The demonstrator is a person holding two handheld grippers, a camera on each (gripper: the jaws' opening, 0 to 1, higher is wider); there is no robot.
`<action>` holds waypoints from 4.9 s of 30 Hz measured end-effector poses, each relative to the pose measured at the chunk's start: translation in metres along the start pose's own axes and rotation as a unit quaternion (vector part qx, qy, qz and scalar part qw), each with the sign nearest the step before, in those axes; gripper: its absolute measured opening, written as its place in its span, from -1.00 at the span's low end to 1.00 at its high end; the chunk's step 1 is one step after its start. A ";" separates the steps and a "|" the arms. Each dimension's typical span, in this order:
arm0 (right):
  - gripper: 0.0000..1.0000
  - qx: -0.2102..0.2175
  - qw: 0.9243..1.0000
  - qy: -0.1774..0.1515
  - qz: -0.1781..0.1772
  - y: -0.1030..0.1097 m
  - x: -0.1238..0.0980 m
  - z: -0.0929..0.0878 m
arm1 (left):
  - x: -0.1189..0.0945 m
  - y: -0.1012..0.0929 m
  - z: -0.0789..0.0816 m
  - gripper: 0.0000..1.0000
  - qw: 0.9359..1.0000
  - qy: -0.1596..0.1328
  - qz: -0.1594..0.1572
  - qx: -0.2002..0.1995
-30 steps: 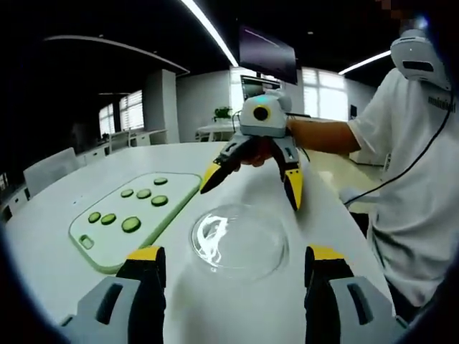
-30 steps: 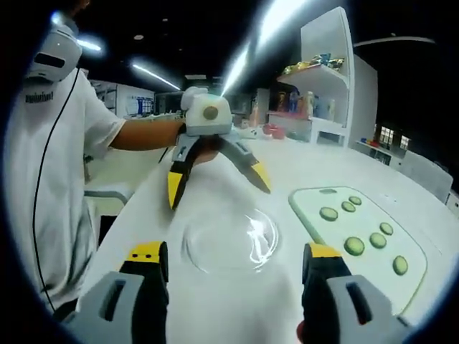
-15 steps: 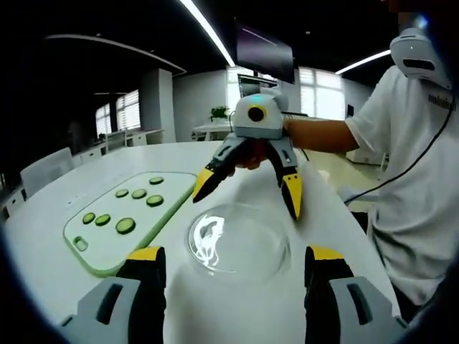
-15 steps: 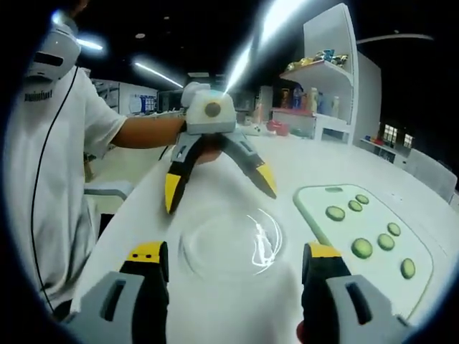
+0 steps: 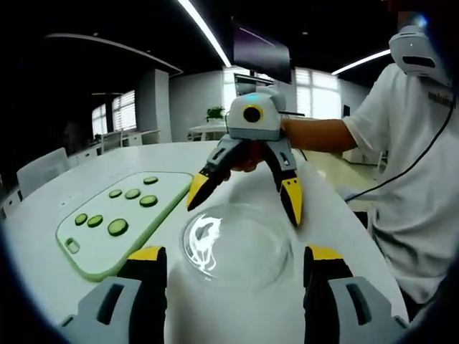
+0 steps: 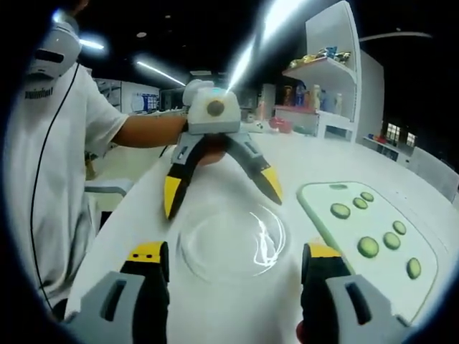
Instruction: Open the petri dish lid, add cucumber slices into the petri dish, and close the lid
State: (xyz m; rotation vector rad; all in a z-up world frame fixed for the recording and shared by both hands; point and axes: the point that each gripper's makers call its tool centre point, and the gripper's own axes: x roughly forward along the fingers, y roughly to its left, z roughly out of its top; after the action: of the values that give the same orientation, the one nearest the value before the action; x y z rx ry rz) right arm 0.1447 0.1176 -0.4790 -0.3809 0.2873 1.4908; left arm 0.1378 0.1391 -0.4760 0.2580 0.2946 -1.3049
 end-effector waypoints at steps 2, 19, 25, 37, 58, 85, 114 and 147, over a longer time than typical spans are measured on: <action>0.48 0.000 1.000 0.000 0.001 0.000 0.000 0.000 | 0.000 0.000 0.000 0.55 1.000 -0.001 0.000 -0.001; 0.43 0.006 1.000 0.004 0.006 -0.004 0.006 -0.010 | 0.007 0.001 -0.004 0.54 1.000 -0.004 -0.005 -0.004; 0.42 0.006 1.000 0.002 0.008 -0.004 0.007 -0.010 | 0.009 -0.001 -0.004 0.51 1.000 -0.006 -0.010 -0.001; 0.38 0.006 1.000 0.003 0.010 -0.004 0.007 -0.012 | 0.011 0.000 -0.008 0.45 1.000 -0.005 -0.013 -0.006; 0.25 0.003 1.000 -0.004 0.014 -0.002 0.010 -0.009 | 0.013 0.001 -0.007 0.30 1.000 -0.005 -0.009 -0.004; 0.24 -0.002 1.000 -0.005 0.008 -0.001 0.006 -0.002 | 0.010 0.001 0.000 0.29 1.000 -0.006 -0.006 0.005; 0.24 -0.026 1.000 -0.007 0.010 0.004 0.009 0.029 | -0.013 0.001 0.017 0.29 1.000 -0.011 0.012 0.022; 0.24 -0.061 0.995 -0.005 0.077 0.023 0.085 0.070 | -0.100 -0.002 -0.008 0.29 0.996 -0.004 0.086 0.009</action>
State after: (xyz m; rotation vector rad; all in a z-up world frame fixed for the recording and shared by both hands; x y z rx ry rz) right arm 0.1239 0.2247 -0.4521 -0.4570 0.2227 1.6659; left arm 0.1120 0.2318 -0.4476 0.2867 0.2481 -1.1394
